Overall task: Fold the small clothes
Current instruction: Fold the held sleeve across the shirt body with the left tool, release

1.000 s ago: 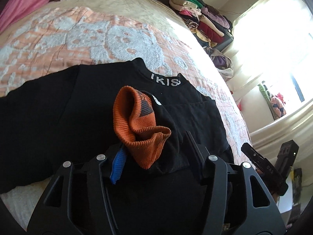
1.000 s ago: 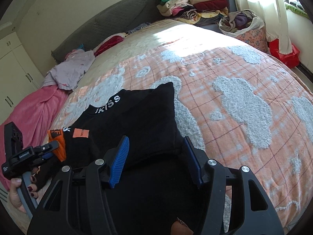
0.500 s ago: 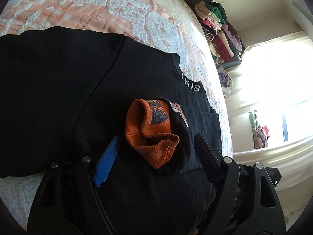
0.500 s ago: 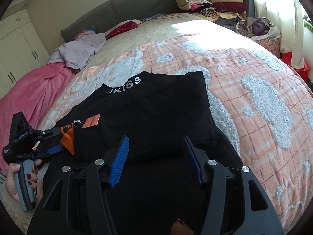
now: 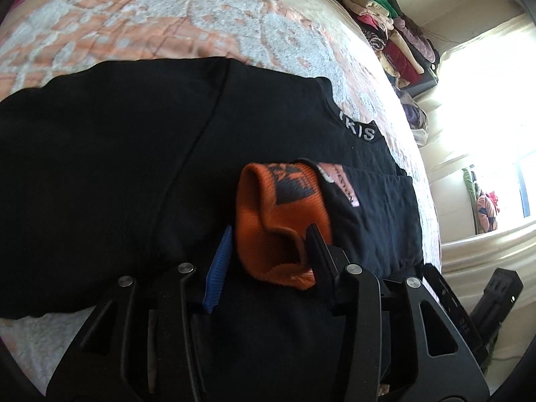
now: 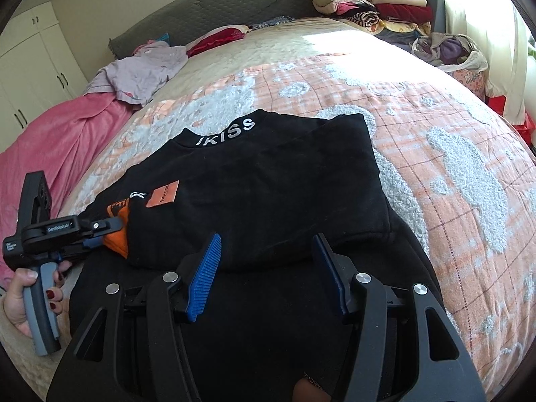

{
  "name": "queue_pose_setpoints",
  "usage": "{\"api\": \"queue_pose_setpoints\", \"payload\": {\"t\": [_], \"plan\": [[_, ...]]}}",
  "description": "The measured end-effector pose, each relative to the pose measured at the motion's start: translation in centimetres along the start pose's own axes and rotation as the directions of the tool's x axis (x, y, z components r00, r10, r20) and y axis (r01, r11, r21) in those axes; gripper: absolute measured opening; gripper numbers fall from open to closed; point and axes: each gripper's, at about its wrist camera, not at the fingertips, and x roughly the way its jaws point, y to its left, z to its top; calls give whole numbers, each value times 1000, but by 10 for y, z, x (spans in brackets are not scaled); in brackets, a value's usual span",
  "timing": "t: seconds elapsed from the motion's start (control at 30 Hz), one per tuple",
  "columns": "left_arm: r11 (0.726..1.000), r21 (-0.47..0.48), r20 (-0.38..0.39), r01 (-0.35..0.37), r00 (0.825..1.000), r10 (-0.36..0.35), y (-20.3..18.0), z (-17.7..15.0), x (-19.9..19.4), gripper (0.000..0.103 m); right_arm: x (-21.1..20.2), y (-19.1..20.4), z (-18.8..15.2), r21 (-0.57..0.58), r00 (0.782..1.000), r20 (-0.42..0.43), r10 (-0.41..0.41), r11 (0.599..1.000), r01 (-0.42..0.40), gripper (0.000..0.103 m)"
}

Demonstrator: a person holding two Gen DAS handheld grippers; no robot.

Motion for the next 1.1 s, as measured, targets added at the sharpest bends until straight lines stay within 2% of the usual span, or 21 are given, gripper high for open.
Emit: {"api": "queue_pose_setpoints", "payload": {"t": [0.13, 0.23, 0.33, 0.4, 0.43, 0.53, 0.6, 0.7, 0.8, 0.83, 0.9, 0.93, 0.97, 1.0, 1.1], "plan": [[1000, -2, -16, 31, 999, -31, 4, -4, -4, 34, 3, -1, 0, 2, 1000, -4, -6, 1000, 6, 55], [991, -56, -33, 121, 992, -123, 5, -5, 0, 35, 4, -2, -2, -1, 1000, -6, -6, 1000, 6, 55], [990, -68, -37, 125, 991, -128, 2, -5, 9, 34, 5, -1, -2, -3, 1000, -7, -7, 1000, 7, 55], [993, -43, -25, 108, 994, -109, -3, -5, 10, 25, 5, -2, -1, -3, 1000, -7, -8, 1000, 8, 55], [993, -37, -19, 111, 994, -111, -4, -4, 9, 13, 4, -3, 0, 0, 1000, -2, -9, 1000, 9, 55], [990, -26, 20, 136, 991, -136, -7, 1, -3, 8, -2, -12, 4, 19, 999, 22, -24, 1000, 24, 55], [994, 16, 62, 109, 992, -110, -14, 3, -17, 8, -8, -22, 9, 44, 998, 45, -50, 998, 48, 55], [997, 78, 98, 10, 995, -17, -19, 1, -30, 5, -12, -31, 13, 71, 994, 63, -88, 994, 84, 55], [997, 70, 55, -21, 998, 17, -11, 0, -29, 5, -11, -36, 17, 75, 992, 62, -106, 992, 101, 55], [996, 74, 61, -41, 997, 37, -9, 0, -30, 5, -11, -37, 17, 74, 992, 61, -108, 992, 103, 55], [989, 104, 135, -107, 986, 92, -15, 3, -39, 5, -9, -35, 20, 64, 992, 60, -110, 992, 106, 55], [985, 123, 158, -124, 982, 104, -19, 4, -43, 9, -8, -33, 21, 56, 992, 61, -107, 993, 103, 55], [981, 151, 170, -123, 981, 96, -25, 4, -45, 21, -6, -30, 22, 47, 993, 61, -104, 994, 101, 55], [978, 169, 173, -118, 981, 88, -32, 4, -45, 24, -3, -26, 24, 33, 993, 59, -100, 995, 98, 55], [960, 247, 172, -129, 981, 88, -53, 1, -34, 27, 7, -18, 27, 4, 995, 41, -93, 996, 93, 55]]}}
